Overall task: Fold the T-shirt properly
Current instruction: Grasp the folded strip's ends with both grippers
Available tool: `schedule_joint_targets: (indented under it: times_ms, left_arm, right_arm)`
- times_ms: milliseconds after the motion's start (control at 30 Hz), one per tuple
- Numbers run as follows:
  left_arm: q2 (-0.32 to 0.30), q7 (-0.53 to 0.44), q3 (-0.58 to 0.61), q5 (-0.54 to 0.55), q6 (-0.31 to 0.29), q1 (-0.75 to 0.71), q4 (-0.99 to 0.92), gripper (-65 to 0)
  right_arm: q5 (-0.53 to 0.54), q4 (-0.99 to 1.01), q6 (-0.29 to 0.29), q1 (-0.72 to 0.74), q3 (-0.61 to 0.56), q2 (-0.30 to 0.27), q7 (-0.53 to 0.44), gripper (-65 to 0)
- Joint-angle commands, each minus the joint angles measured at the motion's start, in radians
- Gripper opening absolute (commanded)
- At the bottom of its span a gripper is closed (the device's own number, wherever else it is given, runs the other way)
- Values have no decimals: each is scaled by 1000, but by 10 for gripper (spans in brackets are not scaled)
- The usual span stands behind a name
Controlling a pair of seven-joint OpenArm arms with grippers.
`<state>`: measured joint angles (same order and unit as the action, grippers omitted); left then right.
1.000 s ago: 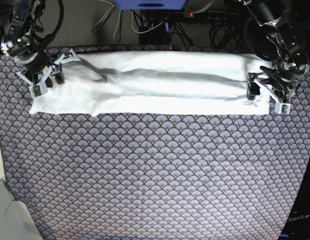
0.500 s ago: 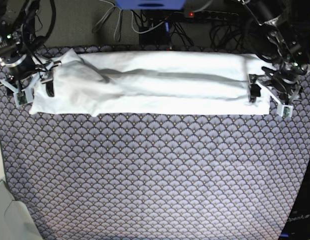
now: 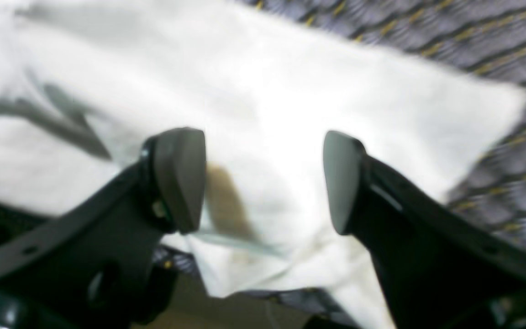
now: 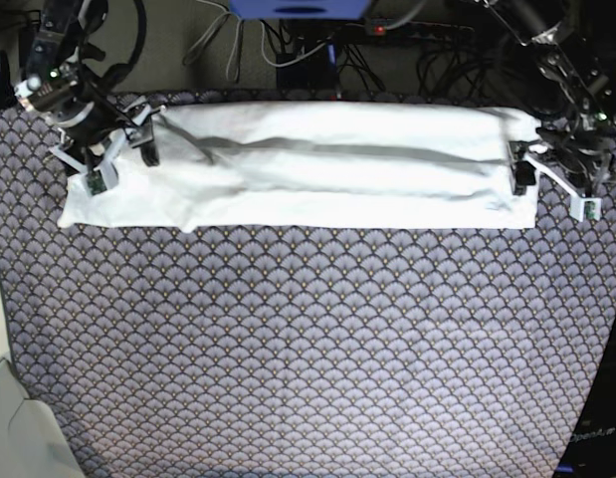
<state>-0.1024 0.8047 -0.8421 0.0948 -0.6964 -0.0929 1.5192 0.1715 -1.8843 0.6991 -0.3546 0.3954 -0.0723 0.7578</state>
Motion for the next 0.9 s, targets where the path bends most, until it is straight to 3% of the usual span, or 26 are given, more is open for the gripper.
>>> schedule_joint_targets:
  times_ms: [0, 267, 633, 867]
  left_arm:
    - [-12, -15, -1, 13, -2, 3, 17, 0]
    - [-15, 74, -7, 47, -2, -3, 14, 0]
    - [-9, 74, -1, 55, -2, -3, 4, 0]
    - [-12, 74, -1, 56, -2, 6, -139, 0]
  right_arm:
    - [10, 5, -1, 6, 4, -13, -21, -242]
    - [12, 182, -1, 47, 1, -33, -45, -242]
    - [12, 206, -1, 50, 1, -34, -64, -242]
    - [10, 206, -1, 53, 1, -34, -64, -242]
